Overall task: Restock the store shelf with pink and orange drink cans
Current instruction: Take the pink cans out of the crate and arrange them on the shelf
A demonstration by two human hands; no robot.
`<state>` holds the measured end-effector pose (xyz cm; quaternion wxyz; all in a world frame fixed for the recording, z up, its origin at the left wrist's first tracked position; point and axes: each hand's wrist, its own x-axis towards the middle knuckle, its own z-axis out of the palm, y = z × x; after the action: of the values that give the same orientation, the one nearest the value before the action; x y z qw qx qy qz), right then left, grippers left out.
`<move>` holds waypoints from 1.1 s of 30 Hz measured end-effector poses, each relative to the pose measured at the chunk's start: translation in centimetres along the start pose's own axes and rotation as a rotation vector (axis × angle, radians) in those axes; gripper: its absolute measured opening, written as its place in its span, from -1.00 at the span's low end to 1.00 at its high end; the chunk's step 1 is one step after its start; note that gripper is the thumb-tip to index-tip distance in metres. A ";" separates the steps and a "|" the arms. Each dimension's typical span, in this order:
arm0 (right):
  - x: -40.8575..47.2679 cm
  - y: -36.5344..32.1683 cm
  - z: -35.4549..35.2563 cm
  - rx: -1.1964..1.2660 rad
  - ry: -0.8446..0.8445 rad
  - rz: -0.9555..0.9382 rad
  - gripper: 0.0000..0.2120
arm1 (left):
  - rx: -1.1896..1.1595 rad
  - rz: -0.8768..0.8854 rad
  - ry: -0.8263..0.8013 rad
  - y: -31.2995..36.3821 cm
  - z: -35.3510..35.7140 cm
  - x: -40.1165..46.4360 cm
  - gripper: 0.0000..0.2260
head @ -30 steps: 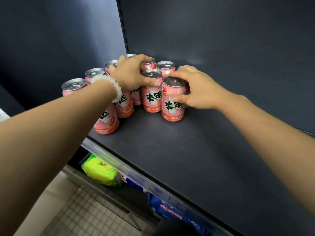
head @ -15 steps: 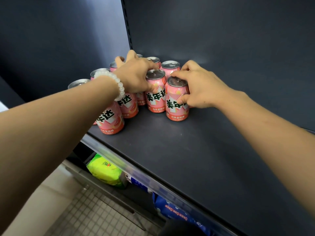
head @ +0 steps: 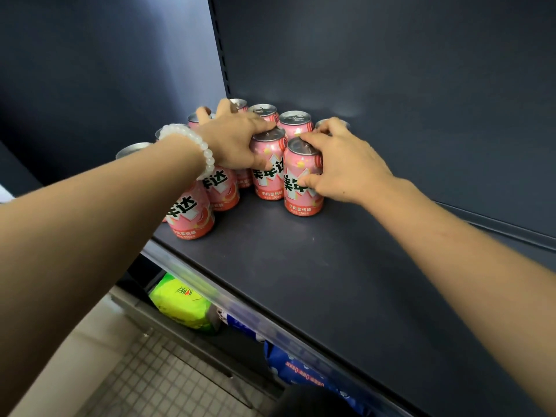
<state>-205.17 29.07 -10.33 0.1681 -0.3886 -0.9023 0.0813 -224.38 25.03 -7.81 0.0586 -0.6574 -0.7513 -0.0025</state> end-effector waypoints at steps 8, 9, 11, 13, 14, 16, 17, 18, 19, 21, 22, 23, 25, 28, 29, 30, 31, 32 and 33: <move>-4.5 -3.4 -2.0 -0.138 0.166 -0.096 -0.59 | 0.043 0.066 0.266 0.2 -0.9 -9.1 -0.32; -5.4 -4.1 -2.2 -0.139 0.162 -0.112 -0.59 | 0.050 0.057 0.287 0.1 -0.9 -10.6 -0.33; -7.3 -5.6 -2.4 -0.150 0.146 -0.139 -0.60 | 0.058 0.019 0.312 -0.1 -0.7 -13.7 -0.38; -9.2 -7.0 -2.5 -0.166 0.119 -0.158 -0.59 | 0.033 -0.027 0.306 0.0 -0.5 -16.7 -0.42; -10.2 -7.8 -2.6 -0.172 0.100 -0.171 -0.59 | 0.012 -0.049 0.309 0.0 -0.3 -18.2 -0.44; -11.9 -9.3 -2.6 -0.166 0.056 -0.195 -0.59 | -0.029 -0.088 0.312 0.1 -0.1 -20.9 -0.48; -12.5 -9.9 -2.6 -0.154 0.034 -0.202 -0.59 | -0.042 -0.102 0.302 0.1 0.1 -21.9 -0.49; -13.1 -10.5 -2.6 -0.140 0.012 -0.208 -0.59 | -0.047 -0.116 0.292 0.1 0.2 -22.9 -0.50; -13.6 -11.1 -2.5 -0.129 -0.007 -0.214 -0.58 | -0.051 -0.129 0.278 0.2 0.2 -23.7 -0.49; -14.1 -11.9 -2.4 -0.104 -0.031 -0.223 -0.59 | -0.057 -0.149 0.247 0.4 0.3 -24.8 -0.45; -14.2 -12.1 -2.3 -0.089 -0.035 -0.220 -0.59 | -0.058 -0.150 0.229 0.6 0.4 -25.0 -0.43; -14.2 -12.3 -2.3 -0.078 -0.038 -0.214 -0.59 | -0.057 -0.145 0.213 0.7 0.5 -25.1 -0.41; -14.0 -12.4 -2.1 -0.080 -0.052 -0.204 -0.60 | -0.065 -0.135 0.193 1.0 0.7 -25.0 -0.42; -13.2 -12.2 -1.6 -0.119 -0.109 -0.189 -0.59 | -0.098 -0.144 0.188 1.1 0.9 -24.4 -0.42; -12.9 -12.1 -1.5 -0.129 -0.130 -0.183 -0.59 | -0.104 -0.147 0.184 1.0 1.0 -24.1 -0.41; -12.6 -11.8 -1.2 -0.137 -0.146 -0.178 -0.59 | -0.107 -0.148 0.176 1.0 1.2 -23.8 -0.40; -12.4 -11.6 -1.0 -0.142 -0.154 -0.173 -0.60 | -0.114 -0.149 0.171 1.0 1.3 -23.5 -0.39; -12.2 -11.4 -0.8 -0.144 -0.158 -0.167 -0.60 | -0.126 -0.149 0.173 1.0 1.5 -23.2 -0.39; -11.9 -11.1 -0.6 -0.144 -0.159 -0.159 -0.60 | -0.141 -0.149 0.172 1.0 1.6 -22.7 -0.39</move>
<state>-204.78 12.76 -9.53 0.0736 -0.3192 -0.9442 0.0333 -220.56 2.83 -11.53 0.0759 -0.5997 -0.7882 -0.1158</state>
